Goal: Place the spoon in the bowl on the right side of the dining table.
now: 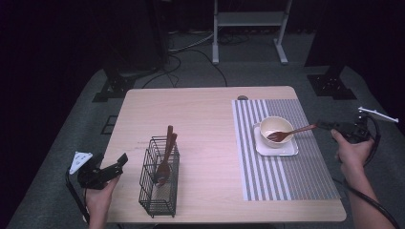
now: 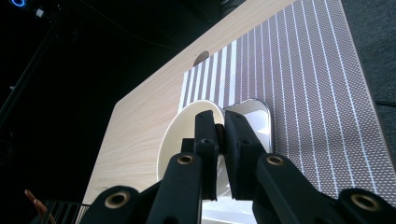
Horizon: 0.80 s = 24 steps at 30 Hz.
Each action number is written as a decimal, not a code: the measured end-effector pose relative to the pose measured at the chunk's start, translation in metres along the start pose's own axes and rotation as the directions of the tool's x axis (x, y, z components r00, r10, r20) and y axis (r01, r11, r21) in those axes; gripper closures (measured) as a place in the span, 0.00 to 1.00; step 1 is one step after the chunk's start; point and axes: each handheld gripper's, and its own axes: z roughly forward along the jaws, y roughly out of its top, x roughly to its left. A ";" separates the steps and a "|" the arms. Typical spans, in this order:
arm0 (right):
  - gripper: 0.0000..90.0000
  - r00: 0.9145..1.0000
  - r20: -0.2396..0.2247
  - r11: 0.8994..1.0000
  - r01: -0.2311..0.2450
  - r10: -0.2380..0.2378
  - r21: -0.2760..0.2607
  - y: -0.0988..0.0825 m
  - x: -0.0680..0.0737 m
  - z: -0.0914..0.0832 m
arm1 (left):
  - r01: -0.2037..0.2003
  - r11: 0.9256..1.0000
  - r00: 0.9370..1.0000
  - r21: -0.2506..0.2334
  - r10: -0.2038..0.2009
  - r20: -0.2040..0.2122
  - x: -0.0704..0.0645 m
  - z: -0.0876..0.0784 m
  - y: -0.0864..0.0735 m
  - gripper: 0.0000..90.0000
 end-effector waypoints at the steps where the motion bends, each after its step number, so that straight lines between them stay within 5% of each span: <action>1: 0.93 1.000 0.002 1.000 0.000 0.000 0.000 0.000 0.000 0.001 | -0.001 1.000 1.000 -0.001 0.001 0.000 0.000 0.000 0.000 0.00; 24: 0.86 1.000 0.000 1.000 -0.016 0.016 0.008 -0.008 -0.010 0.014 | 0.003 1.000 1.000 0.000 -0.003 0.000 0.000 0.000 0.000 0.00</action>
